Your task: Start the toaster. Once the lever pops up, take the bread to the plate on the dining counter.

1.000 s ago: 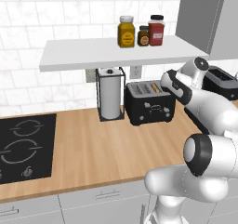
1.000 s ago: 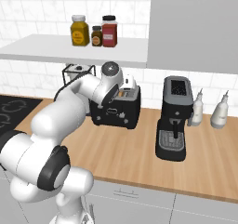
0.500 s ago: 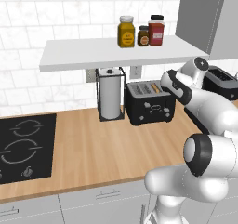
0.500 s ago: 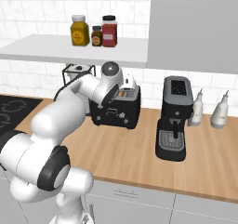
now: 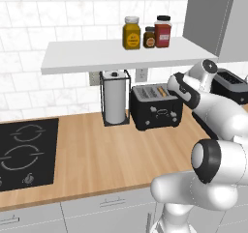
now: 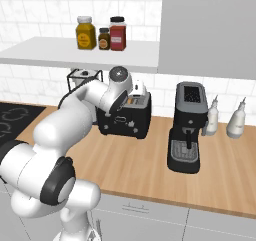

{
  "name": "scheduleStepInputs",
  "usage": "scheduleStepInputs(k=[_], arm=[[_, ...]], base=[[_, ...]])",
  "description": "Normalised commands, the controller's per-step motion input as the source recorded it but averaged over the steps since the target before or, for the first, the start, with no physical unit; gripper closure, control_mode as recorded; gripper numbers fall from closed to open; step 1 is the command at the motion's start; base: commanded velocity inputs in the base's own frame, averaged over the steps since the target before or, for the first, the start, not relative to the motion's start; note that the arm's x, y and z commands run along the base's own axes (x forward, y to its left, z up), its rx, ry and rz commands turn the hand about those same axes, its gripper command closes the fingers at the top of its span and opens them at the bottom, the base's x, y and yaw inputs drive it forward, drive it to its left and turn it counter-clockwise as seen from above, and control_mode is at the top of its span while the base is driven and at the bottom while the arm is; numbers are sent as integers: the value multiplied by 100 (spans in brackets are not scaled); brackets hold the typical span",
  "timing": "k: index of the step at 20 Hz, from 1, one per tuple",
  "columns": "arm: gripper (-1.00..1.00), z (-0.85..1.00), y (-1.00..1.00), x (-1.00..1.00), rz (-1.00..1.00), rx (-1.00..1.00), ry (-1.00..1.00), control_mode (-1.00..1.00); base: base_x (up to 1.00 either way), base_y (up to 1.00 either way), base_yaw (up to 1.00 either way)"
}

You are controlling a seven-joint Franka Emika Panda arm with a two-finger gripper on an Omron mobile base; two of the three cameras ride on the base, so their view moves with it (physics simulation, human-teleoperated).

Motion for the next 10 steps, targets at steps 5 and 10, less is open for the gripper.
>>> scheduleStepInputs(k=[5, 10], arm=[[-100, 0, 0, 0, 0, 0, 0, -100], [-100, 0, 0, 0, 0, 0, 0, -100]], base=[[0, 0, 0], [0, 0, 0]])
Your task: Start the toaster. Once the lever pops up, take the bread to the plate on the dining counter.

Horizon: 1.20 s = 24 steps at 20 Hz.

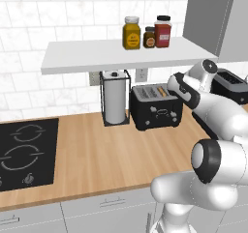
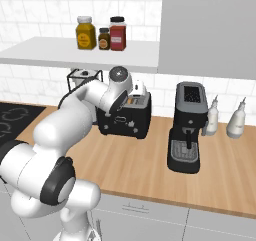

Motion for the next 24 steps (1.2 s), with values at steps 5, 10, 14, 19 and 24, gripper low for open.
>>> scheduleStepInputs(k=[5, 10, 14, 19, 24], arm=[[-100, 0, 0, 0, 0, 0, 0, -100], [-100, 0, 0, 0, 0, 0, 0, -100], [-100, 0, 0, 0, 0, 0, 0, -100], [-100, 0, 0, 0, 0, 0, 0, -100], [-100, 0, 0, 0, 0, 0, 0, -100]], base=[[0, 0, 0], [0, 0, 0], [0, 0, 0], [0, 0, 0], [0, 0, 0]])
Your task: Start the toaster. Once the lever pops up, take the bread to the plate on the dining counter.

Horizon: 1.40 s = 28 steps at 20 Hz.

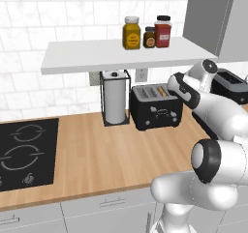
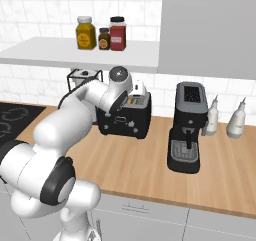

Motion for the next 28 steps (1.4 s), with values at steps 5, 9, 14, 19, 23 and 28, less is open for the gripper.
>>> scheduleStepInputs(k=[5, 9, 14, 19, 23, 28], arm=[[-100, 0, 0, 0, 0, 0, 0, -100], [-100, 0, 0, 0, 0, 0, 0, -100], [-100, 0, 0, 0, 0, 0, 0, -100], [-100, 0, 0, 0, 0, 0, 0, -100], [-100, 0, 0, 0, 0, 0, 0, -100], [-100, 0, 0, 0, 0, 0, 0, -100]], base=[[0, 0, 0], [0, 0, 0], [0, 0, 0], [0, 0, 0], [0, 0, 0], [0, 0, 0]])
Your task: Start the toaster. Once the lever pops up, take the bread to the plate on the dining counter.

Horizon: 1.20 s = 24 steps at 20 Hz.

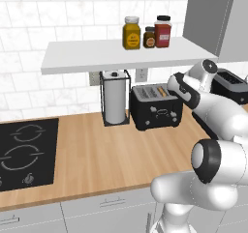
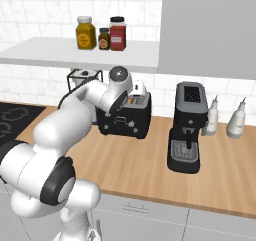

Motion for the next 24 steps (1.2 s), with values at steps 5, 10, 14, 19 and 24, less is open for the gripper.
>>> scheduleStepInputs(k=[5, 10, 14, 19, 24], arm=[[-100, 0, 0, 0, 0, 0, 0, -100], [-100, 0, 0, 0, 0, 0, 0, -100], [-100, 0, 0, 0, 0, 0, 0, -100], [-100, 0, 0, 0, 0, 0, 0, -100], [-100, 0, 0, 0, 0, 0, 0, -100]], base=[[0, 0, 0], [0, 0, 0], [0, 0, 0], [0, 0, 0], [0, 0, 0]])
